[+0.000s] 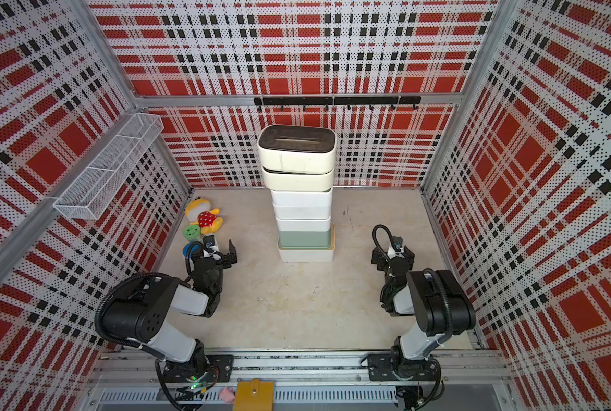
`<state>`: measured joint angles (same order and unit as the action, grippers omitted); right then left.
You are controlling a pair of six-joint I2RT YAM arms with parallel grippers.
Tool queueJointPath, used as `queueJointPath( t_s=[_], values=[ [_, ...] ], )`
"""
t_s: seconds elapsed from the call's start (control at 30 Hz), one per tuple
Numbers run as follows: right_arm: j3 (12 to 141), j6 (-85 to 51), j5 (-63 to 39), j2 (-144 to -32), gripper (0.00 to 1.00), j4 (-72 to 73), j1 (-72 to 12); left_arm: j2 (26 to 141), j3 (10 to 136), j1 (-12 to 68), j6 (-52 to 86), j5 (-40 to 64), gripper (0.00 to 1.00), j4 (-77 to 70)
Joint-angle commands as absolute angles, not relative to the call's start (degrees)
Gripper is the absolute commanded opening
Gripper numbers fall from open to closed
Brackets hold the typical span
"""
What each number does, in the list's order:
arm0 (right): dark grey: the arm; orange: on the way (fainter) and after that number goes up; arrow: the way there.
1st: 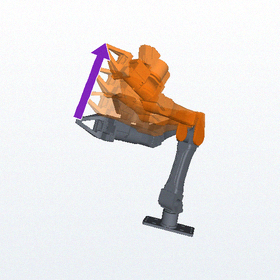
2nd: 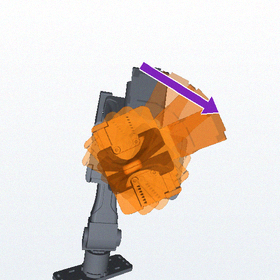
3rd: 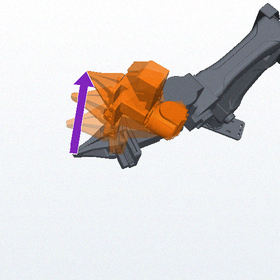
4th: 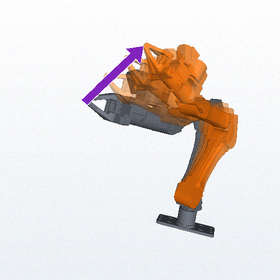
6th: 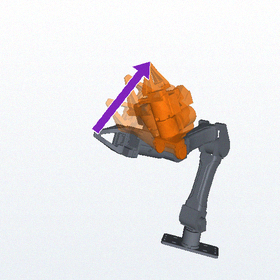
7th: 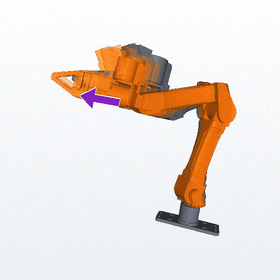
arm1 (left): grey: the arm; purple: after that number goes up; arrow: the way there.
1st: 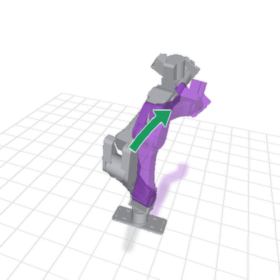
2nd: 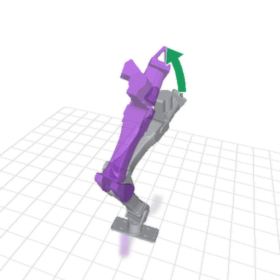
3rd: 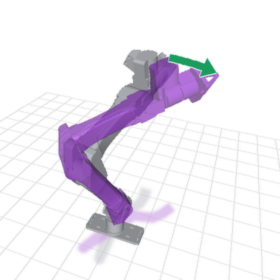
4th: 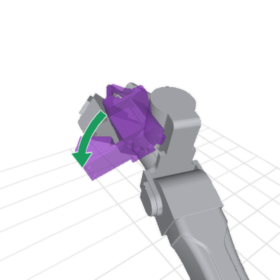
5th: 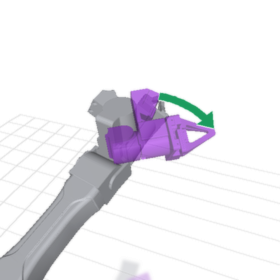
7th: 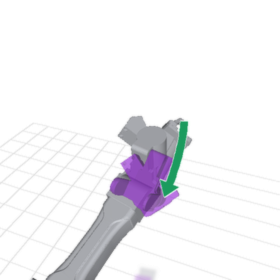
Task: Stack the tissue boxes
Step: Reset both arms
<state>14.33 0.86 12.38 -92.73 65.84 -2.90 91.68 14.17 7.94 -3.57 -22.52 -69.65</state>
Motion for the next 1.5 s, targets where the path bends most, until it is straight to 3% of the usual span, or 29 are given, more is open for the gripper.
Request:
queueJointPath(
  t_s=[0.0, 0.07, 0.2, 1.47],
  values=[
    [20.2, 3.3, 8.6, -91.4, 1.0, 59.0, -2.7, 90.6, 16.4, 5.9, -0.6, -19.9, 0.99, -66.5],
    [23.5, 2.5, 8.1, -90.5, 1.0, 50.6, -2.4, 90.6, 18.0, 3.7, 1.0, -17.1, 0.99, -63.3],
    [23.0, 2.4, 7.4, -90.7, 1.0, 52.1, -2.0, 90.5, 21.5, 4.8, 0.2, -18.7, 1.0, -56.9],
    [22.6, 2.6, 7.1, -91.1, 1.0, 53.7, -2.1, 90.5, 21.8, 6.7, -1.6, -21.1, 0.99, -56.7]
  ],
)
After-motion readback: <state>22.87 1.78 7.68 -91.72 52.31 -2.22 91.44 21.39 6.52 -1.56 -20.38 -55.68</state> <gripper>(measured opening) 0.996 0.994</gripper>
